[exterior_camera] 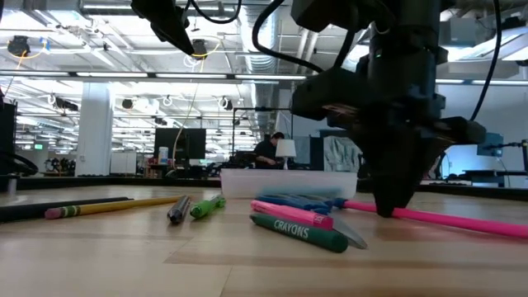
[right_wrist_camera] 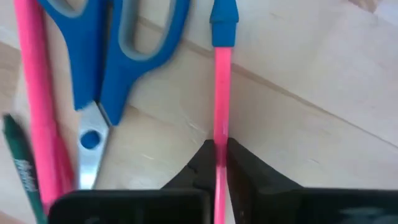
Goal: Pick & place school supplies into a supply box
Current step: Put the pink pencil into the pink supply box
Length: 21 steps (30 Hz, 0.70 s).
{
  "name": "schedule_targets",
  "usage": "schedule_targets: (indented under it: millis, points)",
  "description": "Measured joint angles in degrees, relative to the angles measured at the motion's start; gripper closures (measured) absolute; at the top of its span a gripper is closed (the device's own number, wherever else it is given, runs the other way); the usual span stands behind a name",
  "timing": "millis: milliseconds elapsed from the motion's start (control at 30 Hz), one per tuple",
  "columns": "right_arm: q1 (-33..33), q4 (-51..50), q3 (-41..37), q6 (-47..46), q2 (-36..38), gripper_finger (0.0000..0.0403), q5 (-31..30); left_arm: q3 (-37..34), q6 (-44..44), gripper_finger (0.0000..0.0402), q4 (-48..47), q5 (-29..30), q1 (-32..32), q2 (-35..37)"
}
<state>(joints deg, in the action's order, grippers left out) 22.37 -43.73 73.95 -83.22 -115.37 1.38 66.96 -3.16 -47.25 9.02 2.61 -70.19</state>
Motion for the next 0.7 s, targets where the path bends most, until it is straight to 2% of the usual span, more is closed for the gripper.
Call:
schedule_targets:
  millis: [167,700]
  points:
    - [0.0,-1.5,0.0,2.3,0.0,0.0398,1.9,0.0,-0.3,0.0272,0.1,0.0,0.0,0.0]
    - [0.6,-4.2,0.8,4.3,0.0,0.0402,2.1,0.0,-0.4,0.0272,0.5,0.6,0.0,0.0]
